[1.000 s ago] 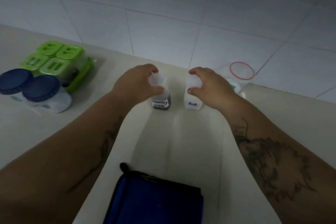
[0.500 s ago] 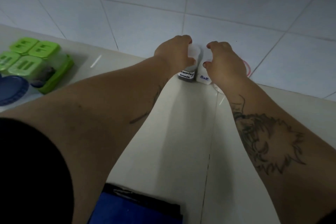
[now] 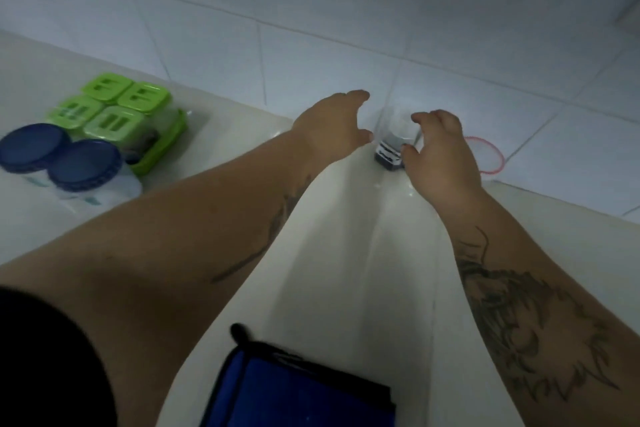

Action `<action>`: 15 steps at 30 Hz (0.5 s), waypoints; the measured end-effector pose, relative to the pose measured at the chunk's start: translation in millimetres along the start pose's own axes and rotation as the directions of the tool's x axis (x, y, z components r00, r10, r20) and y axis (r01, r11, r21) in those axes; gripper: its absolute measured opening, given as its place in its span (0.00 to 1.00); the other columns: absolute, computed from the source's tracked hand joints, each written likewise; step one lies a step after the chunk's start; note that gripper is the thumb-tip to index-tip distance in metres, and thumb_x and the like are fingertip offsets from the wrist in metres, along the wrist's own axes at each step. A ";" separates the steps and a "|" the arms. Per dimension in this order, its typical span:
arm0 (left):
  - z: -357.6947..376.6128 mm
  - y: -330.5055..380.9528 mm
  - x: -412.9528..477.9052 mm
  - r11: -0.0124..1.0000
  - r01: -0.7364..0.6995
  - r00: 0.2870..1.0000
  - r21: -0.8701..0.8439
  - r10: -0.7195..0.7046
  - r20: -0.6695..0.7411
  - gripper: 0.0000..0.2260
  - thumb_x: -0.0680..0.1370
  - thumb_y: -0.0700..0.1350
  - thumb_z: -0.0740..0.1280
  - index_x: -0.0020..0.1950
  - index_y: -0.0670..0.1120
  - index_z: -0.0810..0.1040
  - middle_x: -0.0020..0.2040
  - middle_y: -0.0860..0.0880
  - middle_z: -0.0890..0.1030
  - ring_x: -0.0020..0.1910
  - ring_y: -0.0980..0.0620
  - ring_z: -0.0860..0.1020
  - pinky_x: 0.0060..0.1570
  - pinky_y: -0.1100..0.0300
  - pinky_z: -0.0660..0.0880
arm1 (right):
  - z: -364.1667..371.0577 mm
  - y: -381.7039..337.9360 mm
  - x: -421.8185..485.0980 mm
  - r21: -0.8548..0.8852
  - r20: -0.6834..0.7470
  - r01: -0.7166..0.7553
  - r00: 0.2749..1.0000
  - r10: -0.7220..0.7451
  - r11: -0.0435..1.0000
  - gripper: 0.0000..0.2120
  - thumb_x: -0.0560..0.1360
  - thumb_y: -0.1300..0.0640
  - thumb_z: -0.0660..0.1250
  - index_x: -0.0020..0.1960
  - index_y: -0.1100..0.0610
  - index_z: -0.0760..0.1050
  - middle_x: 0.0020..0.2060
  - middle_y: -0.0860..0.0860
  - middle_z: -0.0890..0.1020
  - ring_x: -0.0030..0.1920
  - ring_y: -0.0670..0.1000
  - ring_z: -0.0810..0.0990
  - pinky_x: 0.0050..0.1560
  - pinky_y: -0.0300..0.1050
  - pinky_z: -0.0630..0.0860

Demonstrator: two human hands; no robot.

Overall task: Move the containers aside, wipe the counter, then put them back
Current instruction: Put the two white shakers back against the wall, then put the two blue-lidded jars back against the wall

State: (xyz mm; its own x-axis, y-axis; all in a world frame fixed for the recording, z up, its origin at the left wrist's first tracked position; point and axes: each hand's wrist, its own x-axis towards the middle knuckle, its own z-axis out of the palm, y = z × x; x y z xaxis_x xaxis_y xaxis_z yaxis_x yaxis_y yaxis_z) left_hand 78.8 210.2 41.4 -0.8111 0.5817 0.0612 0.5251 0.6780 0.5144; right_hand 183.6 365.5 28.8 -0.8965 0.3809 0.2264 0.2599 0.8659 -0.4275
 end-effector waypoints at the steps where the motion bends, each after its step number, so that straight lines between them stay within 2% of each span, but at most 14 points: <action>1: -13.4 -13.5 -14.1 1.000 0.003 1.000 -0.024 -0.003 0.002 0.29 0.75 0.54 0.68 0.74 0.53 0.63 0.70 0.51 0.71 0.64 0.50 0.73 0.63 0.53 0.70 | 5.0 -15.8 -5.8 0.042 0.009 0.006 1.000 -0.006 0.999 0.23 0.77 0.54 0.64 0.71 0.53 0.67 0.73 0.53 0.63 0.62 0.57 0.74 0.58 0.47 0.70; 4: -61.7 -66.0 -58.4 1.000 -0.015 0.998 0.011 0.015 0.057 0.27 0.75 0.53 0.69 0.72 0.53 0.67 0.68 0.53 0.73 0.62 0.51 0.74 0.63 0.56 0.69 | 28.3 -72.1 -22.8 0.145 0.074 0.050 0.995 -0.061 0.988 0.23 0.76 0.51 0.65 0.70 0.52 0.68 0.70 0.51 0.66 0.60 0.55 0.76 0.63 0.48 0.71; 7: -116.7 -131.8 -94.9 0.991 -0.011 0.993 0.137 -0.005 0.115 0.29 0.74 0.47 0.71 0.73 0.52 0.66 0.71 0.49 0.70 0.68 0.50 0.69 0.65 0.61 0.62 | 58.9 -139.5 -36.8 0.228 0.145 0.088 0.982 -0.124 0.970 0.22 0.74 0.49 0.66 0.67 0.49 0.70 0.67 0.49 0.68 0.52 0.53 0.79 0.58 0.48 0.74; 9: -151.7 -179.1 -114.9 0.977 0.015 0.988 0.211 -0.047 0.146 0.32 0.72 0.43 0.72 0.74 0.51 0.65 0.73 0.47 0.67 0.71 0.47 0.66 0.66 0.62 0.59 | 80.3 -188.7 -46.9 0.279 0.193 0.102 0.968 -0.160 0.955 0.23 0.74 0.49 0.67 0.67 0.49 0.70 0.66 0.48 0.68 0.51 0.51 0.79 0.58 0.48 0.74; 11: -181.5 -226.3 -133.1 0.956 0.054 0.981 0.290 -0.105 0.163 0.34 0.70 0.42 0.73 0.74 0.52 0.65 0.74 0.46 0.66 0.72 0.45 0.64 0.68 0.59 0.58 | 102.3 -237.1 -55.9 0.323 0.240 0.130 0.947 -0.215 0.937 0.25 0.73 0.49 0.69 0.68 0.50 0.70 0.66 0.49 0.68 0.55 0.51 0.77 0.60 0.48 0.73; 15: -216.0 -302.8 -164.7 0.908 0.094 0.956 0.407 -0.197 0.217 0.41 0.65 0.48 0.77 0.75 0.52 0.63 0.74 0.46 0.66 0.72 0.44 0.64 0.71 0.53 0.60 | 148.7 -321.1 -66.6 0.295 0.341 0.238 0.879 -0.335 0.925 0.33 0.69 0.44 0.72 0.70 0.50 0.67 0.68 0.52 0.68 0.65 0.57 0.71 0.65 0.52 0.69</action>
State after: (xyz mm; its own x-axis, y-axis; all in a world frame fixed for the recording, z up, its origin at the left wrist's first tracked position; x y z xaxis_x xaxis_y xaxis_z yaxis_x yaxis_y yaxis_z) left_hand -2.3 -187.9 60.3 -0.8231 0.5202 -0.2278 0.5053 0.8539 0.1245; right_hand 106.4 13.8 20.9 -0.9969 -0.0656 0.0435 -0.0786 0.7959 -0.6003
